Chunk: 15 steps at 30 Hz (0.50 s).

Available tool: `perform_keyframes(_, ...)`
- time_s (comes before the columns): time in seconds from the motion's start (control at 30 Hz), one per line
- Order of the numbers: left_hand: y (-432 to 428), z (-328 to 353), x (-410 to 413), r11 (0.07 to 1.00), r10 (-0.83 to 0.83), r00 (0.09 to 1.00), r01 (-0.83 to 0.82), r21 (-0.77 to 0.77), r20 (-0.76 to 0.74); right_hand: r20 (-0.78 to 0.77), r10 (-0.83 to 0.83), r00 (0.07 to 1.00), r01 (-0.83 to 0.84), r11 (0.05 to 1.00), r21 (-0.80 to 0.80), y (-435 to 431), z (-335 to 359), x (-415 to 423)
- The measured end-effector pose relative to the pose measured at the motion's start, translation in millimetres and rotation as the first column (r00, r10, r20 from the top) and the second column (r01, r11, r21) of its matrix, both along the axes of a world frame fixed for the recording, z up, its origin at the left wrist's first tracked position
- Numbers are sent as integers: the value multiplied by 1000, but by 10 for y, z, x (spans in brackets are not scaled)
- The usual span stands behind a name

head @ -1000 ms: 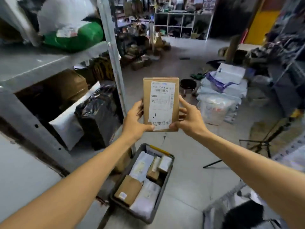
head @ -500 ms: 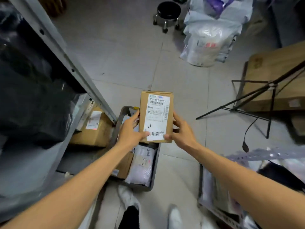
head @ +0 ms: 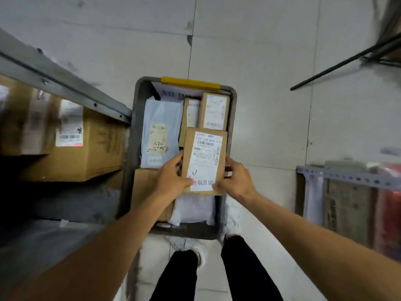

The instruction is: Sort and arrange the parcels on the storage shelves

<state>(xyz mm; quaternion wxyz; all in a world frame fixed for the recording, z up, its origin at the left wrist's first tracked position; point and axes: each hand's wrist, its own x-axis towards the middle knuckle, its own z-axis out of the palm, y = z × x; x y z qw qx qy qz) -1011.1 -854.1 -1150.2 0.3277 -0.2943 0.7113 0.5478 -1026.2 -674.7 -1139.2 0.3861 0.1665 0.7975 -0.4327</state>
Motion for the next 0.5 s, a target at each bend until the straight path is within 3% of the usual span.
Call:
perform_keyframes(0.27, 109, -1010, -164, 999, -40, 999, 41, -9, 18, 33, 51, 998, -57, 980, 191, -70, -1021, -78)
perform_keyframes(0.5, 179, -1277, -234, 996, -89, 996, 90, -28, 30, 11, 246, 969, -230, 891, 390, -212, -1137, -172)
